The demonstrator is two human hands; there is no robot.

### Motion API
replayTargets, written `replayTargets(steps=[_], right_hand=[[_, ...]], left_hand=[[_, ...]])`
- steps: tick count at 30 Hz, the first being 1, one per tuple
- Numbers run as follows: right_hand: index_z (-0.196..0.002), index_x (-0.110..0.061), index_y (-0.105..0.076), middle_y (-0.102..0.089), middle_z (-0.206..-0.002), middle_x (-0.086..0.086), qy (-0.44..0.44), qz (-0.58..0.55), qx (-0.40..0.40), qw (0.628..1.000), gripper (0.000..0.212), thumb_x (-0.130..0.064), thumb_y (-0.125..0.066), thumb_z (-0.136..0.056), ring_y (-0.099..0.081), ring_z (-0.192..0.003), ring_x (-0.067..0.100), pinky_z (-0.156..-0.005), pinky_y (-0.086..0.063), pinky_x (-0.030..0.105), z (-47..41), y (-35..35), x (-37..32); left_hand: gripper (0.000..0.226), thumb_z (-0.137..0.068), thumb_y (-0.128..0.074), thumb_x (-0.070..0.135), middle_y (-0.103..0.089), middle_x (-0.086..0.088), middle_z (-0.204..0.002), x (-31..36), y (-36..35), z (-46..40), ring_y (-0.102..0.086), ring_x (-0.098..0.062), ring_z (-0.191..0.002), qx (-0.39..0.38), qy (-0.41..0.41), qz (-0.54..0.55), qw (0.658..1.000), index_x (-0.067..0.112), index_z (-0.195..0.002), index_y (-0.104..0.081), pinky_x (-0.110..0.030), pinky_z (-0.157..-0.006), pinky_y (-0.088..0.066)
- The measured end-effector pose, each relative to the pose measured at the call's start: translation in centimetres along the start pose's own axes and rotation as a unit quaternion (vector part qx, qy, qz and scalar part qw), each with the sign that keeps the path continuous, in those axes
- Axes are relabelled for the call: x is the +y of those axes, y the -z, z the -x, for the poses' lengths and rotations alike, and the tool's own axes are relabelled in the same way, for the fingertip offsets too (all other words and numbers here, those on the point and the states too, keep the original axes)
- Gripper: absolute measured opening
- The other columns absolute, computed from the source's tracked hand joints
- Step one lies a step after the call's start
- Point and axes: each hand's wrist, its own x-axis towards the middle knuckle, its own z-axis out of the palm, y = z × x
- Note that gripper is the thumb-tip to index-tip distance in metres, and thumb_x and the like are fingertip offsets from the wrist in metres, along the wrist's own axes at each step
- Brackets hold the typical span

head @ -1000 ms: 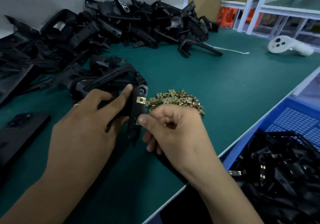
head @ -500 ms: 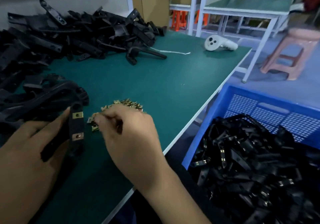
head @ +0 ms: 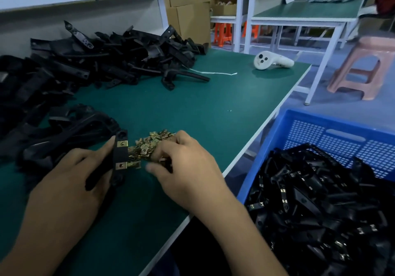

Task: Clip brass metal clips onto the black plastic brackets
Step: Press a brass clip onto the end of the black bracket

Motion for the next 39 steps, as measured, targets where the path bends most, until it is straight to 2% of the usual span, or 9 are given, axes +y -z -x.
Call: replayTargets(steps=[3,9,14,19,21,25,30,36,39], right_hand=[[-0.091,-0.027,-0.066,-0.046,-0.096,-0.011,0.000,-0.043,-0.034,0.998,0.018,-0.034,-0.081,-0.084,-0.052,-0.085,0.011,-0.077,-0.046,0.031,-0.5,0.3,0.5],[-0.087,-0.024,-0.064,-0.055,-0.087,-0.012,0.033,-0.108,0.002,0.994,0.026,-0.017,-0.088,-0.078,-0.055,-0.077,0.004,-0.069,-0.040,0.011,-0.8,0.0,0.7],[-0.089,-0.024,-0.066,-0.065,-0.080,-0.009,0.047,-0.166,0.046,0.984,0.029,-0.017,-0.090,-0.076,-0.061,-0.077,0.011,-0.069,-0.043,0.010,-0.6,-0.1,0.7],[-0.084,-0.026,-0.076,-0.073,-0.076,-0.009,0.013,-0.241,0.062,0.969,0.019,-0.020,-0.092,-0.074,-0.069,-0.074,0.011,-0.071,-0.053,0.019,-0.3,0.0,0.4],[-0.084,-0.023,-0.077,-0.076,-0.075,-0.003,-0.019,-0.315,0.061,0.947,0.016,-0.012,-0.088,-0.079,-0.073,-0.070,0.015,-0.068,-0.058,0.026,-0.3,0.1,0.1],[-0.088,-0.006,-0.074,-0.076,-0.077,0.015,-0.058,-0.504,0.073,0.859,0.012,0.006,-0.075,-0.087,-0.077,-0.072,0.030,-0.065,-0.063,0.036,-0.3,-0.3,-0.9],[-0.099,-0.001,-0.074,-0.075,-0.083,0.022,-0.049,-0.568,0.026,0.821,0.013,0.005,-0.075,-0.088,-0.077,-0.077,0.031,-0.069,-0.062,0.033,0.0,-0.8,-2.0],[-0.095,-0.002,-0.073,-0.074,-0.078,0.019,-0.053,-0.545,0.076,0.834,0.007,-0.004,-0.075,-0.089,-0.076,-0.072,0.027,-0.064,-0.059,0.027,-0.3,-1.4,-2.5],[-0.093,-0.007,-0.072,-0.073,-0.076,0.013,-0.060,-0.508,0.080,0.855,0.002,-0.006,-0.074,-0.092,-0.071,-0.067,0.023,-0.063,-0.057,0.027,-0.3,-1.4,-2.2]], left_hand=[[0.068,-0.089,-0.058,0.036,-0.055,0.018,-0.110,0.2,0.7,0.0,-0.061,-0.014,-0.090,0.021,0.009,-0.036,0.999,0.068,-0.145,-0.035,-0.049,-0.074,-0.058],[0.071,-0.084,-0.066,0.024,-0.059,0.019,-0.106,1.1,1.3,0.2,-0.064,-0.011,-0.088,-0.002,0.035,0.033,0.999,0.052,-0.145,-0.042,-0.047,-0.075,-0.058],[0.061,-0.088,-0.070,0.025,-0.056,0.021,-0.107,1.6,1.6,0.5,-0.062,-0.009,-0.087,-0.005,0.041,0.020,0.999,0.043,-0.144,-0.055,-0.039,-0.074,-0.056],[0.063,-0.091,-0.060,0.040,-0.054,0.021,-0.110,2.5,1.4,0.2,-0.061,-0.010,-0.087,-0.049,0.023,-0.054,0.997,0.051,-0.151,-0.042,-0.038,-0.065,-0.056],[0.072,-0.090,-0.059,0.037,-0.053,0.020,-0.107,2.4,1.5,-0.2,-0.060,-0.010,-0.082,-0.050,0.018,-0.050,0.997,0.053,-0.155,-0.032,-0.037,-0.059,-0.056],[0.079,-0.093,-0.061,0.038,-0.050,0.019,-0.108,2.9,1.0,-1.2,-0.057,-0.009,-0.079,-0.046,0.004,-0.072,0.996,0.058,-0.157,-0.020,-0.037,-0.052,-0.052],[0.079,-0.091,-0.062,0.039,-0.049,0.014,-0.110,2.0,1.3,-1.1,-0.058,-0.014,-0.076,0.024,0.025,-0.101,0.994,0.053,-0.158,-0.024,-0.033,-0.048,-0.049],[0.067,-0.097,-0.055,0.046,-0.049,0.017,-0.114,2.1,2.0,-0.8,-0.058,-0.010,-0.077,0.001,0.027,-0.088,0.996,0.049,-0.158,-0.028,-0.037,-0.049,-0.053],[0.059,-0.100,-0.053,0.050,-0.047,0.019,-0.103,1.4,2.2,-0.7,-0.057,-0.010,-0.074,0.018,0.043,-0.106,0.993,0.046,-0.155,-0.032,-0.034,-0.048,-0.050]])
